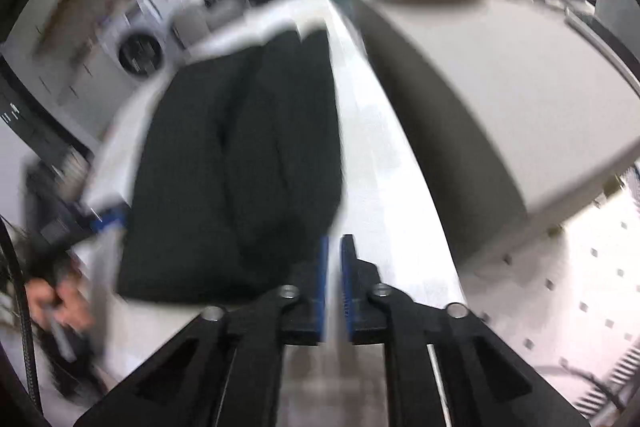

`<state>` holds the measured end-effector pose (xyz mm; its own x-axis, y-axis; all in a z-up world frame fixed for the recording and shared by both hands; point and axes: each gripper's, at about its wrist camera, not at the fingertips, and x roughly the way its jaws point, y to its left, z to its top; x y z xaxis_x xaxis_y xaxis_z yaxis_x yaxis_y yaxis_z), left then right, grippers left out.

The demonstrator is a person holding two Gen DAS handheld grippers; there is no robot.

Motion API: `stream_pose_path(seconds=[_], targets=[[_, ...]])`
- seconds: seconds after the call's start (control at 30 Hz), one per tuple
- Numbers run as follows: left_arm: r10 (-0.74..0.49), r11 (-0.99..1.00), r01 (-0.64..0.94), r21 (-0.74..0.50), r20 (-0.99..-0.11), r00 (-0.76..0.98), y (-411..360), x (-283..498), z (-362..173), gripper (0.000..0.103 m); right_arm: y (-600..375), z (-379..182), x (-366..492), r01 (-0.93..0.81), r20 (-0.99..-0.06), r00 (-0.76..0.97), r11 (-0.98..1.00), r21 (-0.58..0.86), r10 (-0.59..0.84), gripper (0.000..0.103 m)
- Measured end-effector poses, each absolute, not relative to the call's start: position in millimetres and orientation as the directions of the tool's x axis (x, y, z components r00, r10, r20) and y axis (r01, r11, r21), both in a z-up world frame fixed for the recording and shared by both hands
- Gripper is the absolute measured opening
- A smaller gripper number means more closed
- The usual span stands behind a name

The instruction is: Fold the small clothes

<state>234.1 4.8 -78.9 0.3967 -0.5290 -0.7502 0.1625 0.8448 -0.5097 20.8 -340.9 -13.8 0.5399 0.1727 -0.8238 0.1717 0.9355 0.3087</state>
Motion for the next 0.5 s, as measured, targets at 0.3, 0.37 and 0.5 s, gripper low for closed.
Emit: stream_pose_path(seconds=[0.3,0.37,0.5], targets=[[-0.523,0.846,0.147,-0.513,-0.741,0.422,11,247,-76,0.068,-305,-15,150,0.018,-0.709,0.582,0.865,0.501,0.398,0.044],[-0.518,0.848,0.141,-0.511,-0.741,0.427,15,250,-78,0.067,-297,-28,172,0.021,-0.729,0.543,0.862,0.507,0.416,0.041],[-0.521,0.843,0.124,-0.523,-0.738,0.428,22,256,-83,0.067,-286,-35,194,0.008,-0.767,0.503,0.886,0.464,0.398,0.009]])
